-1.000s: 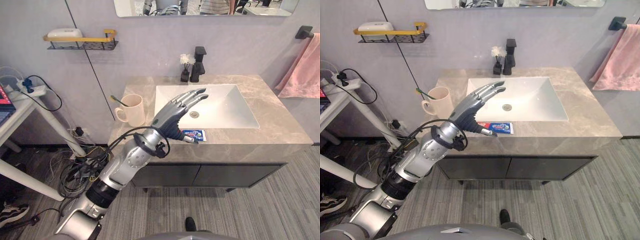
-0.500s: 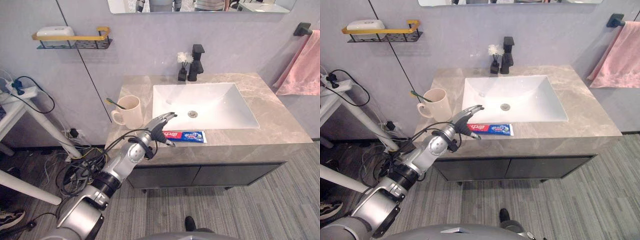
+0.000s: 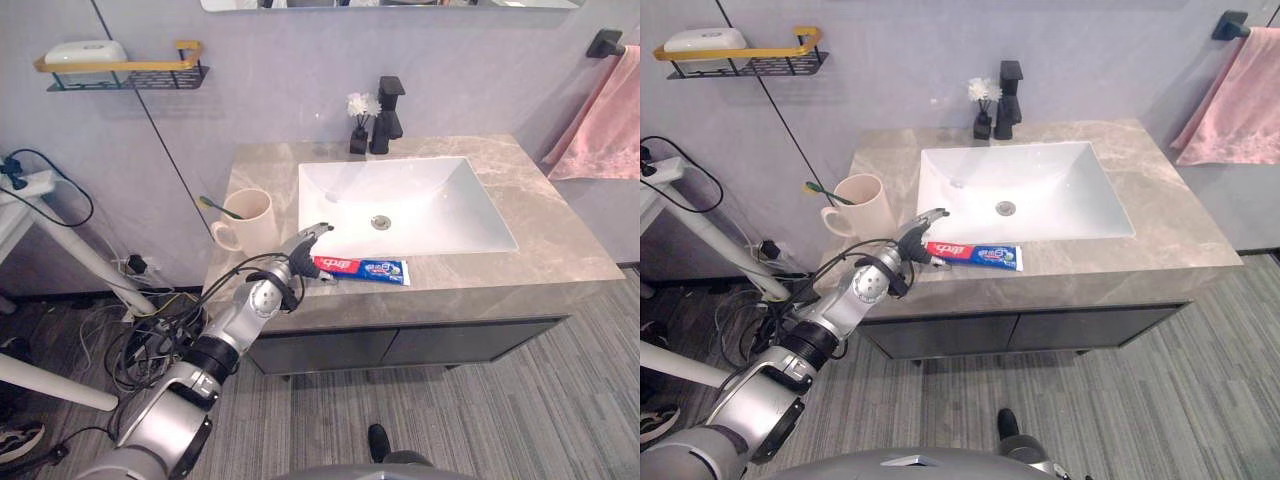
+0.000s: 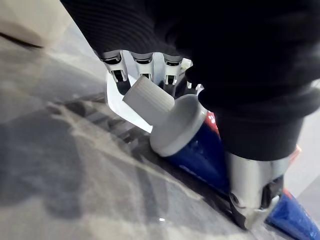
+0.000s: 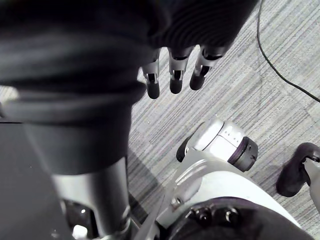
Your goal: Organize washtable
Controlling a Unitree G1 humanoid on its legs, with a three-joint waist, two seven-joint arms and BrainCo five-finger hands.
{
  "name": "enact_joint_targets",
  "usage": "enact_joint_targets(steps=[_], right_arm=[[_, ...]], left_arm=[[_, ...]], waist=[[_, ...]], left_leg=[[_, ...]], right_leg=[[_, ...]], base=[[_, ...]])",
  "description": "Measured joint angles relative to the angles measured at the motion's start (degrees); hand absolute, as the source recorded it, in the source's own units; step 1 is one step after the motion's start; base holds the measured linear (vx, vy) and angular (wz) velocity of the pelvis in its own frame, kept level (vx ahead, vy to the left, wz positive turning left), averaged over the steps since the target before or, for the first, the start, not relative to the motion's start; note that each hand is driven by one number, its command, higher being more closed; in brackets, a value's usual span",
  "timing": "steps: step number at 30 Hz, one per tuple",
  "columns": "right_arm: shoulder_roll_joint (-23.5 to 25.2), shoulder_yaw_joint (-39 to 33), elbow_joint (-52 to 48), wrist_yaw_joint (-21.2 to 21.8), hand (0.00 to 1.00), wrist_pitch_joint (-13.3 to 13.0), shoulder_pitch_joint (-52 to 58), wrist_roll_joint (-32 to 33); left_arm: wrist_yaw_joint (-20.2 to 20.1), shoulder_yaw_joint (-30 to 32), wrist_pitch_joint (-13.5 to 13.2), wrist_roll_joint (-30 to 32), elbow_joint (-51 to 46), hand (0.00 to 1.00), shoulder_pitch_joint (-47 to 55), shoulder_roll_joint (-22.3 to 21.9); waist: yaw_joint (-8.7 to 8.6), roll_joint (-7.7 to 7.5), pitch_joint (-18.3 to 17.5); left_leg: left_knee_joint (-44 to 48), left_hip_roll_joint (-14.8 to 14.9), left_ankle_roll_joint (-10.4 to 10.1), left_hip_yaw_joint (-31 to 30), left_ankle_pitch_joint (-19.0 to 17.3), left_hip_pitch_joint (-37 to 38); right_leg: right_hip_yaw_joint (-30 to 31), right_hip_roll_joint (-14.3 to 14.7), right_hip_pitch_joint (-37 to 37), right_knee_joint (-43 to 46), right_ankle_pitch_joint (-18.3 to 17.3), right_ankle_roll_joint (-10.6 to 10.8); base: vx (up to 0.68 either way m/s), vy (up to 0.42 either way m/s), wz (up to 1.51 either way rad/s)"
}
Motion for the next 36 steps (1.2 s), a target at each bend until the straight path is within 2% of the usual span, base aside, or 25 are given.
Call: enact_joint_targets(steps=[6, 9, 14, 21, 26, 28, 32, 36], right_arm=[[-0.03, -0.53, -1.03, -0.04, 0.0, 0.01, 0.03, 0.0], [-0.02, -0.51, -1.28, -0.07, 0.0, 0.01, 0.04, 0.0], [0.02, -0.44, -1.99, -0.37, 0.0, 0.01, 0.03, 0.0], [0.02, -0.36, -2.03, -0.5, 0.0, 0.0, 0.02, 0.12], [0.03, 0.19, -2.09, -0.95, 0.0, -0.04, 0.03, 2.73], [0.1, 0.65, -2.8, -0.94, 0.0, -0.27, 0.13, 6.21], [0.98, 0.73, -10.57, -0.84, 0.0, -0.67, 2.21, 9.7], [3.08, -1.34, -26.86, -1.04, 0.0, -2.04, 5.3, 11.67]], left_arm=[[0.14, 0.01, -0.16, -0.3, 1.1, 1.0, -1.23, -0.43], [0.42, 0.0, -0.16, -0.3, 1.37, 1.0, -1.34, -0.62], [1.15, 0.04, 0.01, -0.31, 2.37, 1.0, -2.85, -0.72], [0.91, -0.85, -0.15, -0.28, 2.29, 1.0, -2.85, -0.96], [0.84, -2.49, 0.01, 0.02, 0.01, 1.0, -2.4, -0.67], [0.5, -3.11, 0.03, 0.03, -5.26, 1.0, -0.08, -0.66], [-0.28, -3.6, -0.23, 0.03, -14.44, 1.0, 3.55, -1.05], [-0.25, -3.61, -0.93, 0.04, -23.1, 1.0, 4.72, -1.94]], waist=[[-0.08, 0.82, 0.67], [-0.22, 0.83, 0.69], [-1.43, 1.06, 0.82], [-1.38, 1.07, 0.83], [-1.38, 1.12, 0.85], [-1.48, 1.26, 0.94], [-1.38, 1.4, 0.99], [-1.29, 1.39, 0.94]], left_leg=[[-0.32, -0.01, -0.15, 0.08, 0.11, 0.0], [-0.57, 0.01, -0.24, 0.07, 0.32, -0.16], [-0.59, 0.1, -0.24, 0.03, 0.45, -0.82], [-0.52, 0.08, -0.24, -0.01, 0.45, -0.82], [-0.48, 0.09, -0.23, -0.02, 0.45, -0.87], [-0.56, 0.09, -0.23, 0.05, 0.44, -0.88], [-0.54, 0.02, -0.22, 0.71, 0.43, -1.28], [-0.37, -0.14, -0.18, 2.92, 0.44, -2.5]], right_leg=[[-0.1, 0.02, -0.18, -0.04, 0.0, 0.0], [-0.12, 0.08, -0.43, -0.04, 0.0, 0.0], [-0.24, 0.16, -1.04, -0.03, 0.0, -0.01], [-0.31, 0.12, -0.95, -0.05, 0.01, -0.01], [-0.3, 0.13, -0.96, -0.04, 0.01, -0.01], [-0.24, 0.15, -1.04, -0.02, 0.01, -0.01], [0.76, 0.22, -1.76, 0.33, 0.04, -0.02], [2.98, 0.52, -4.11, 0.37, 0.7, 0.0]], base=[[0.0, 0.0, 0.0], [0.0, 0.0, 0.0], [0.0, 0.0, 0.0], [0.0, 0.0, 0.0], [0.0, 0.0, 0.0], [0.0, 0.0, 0.0], [0.01, 0.004, -0.07], [-0.01, 0.001, -0.25]])
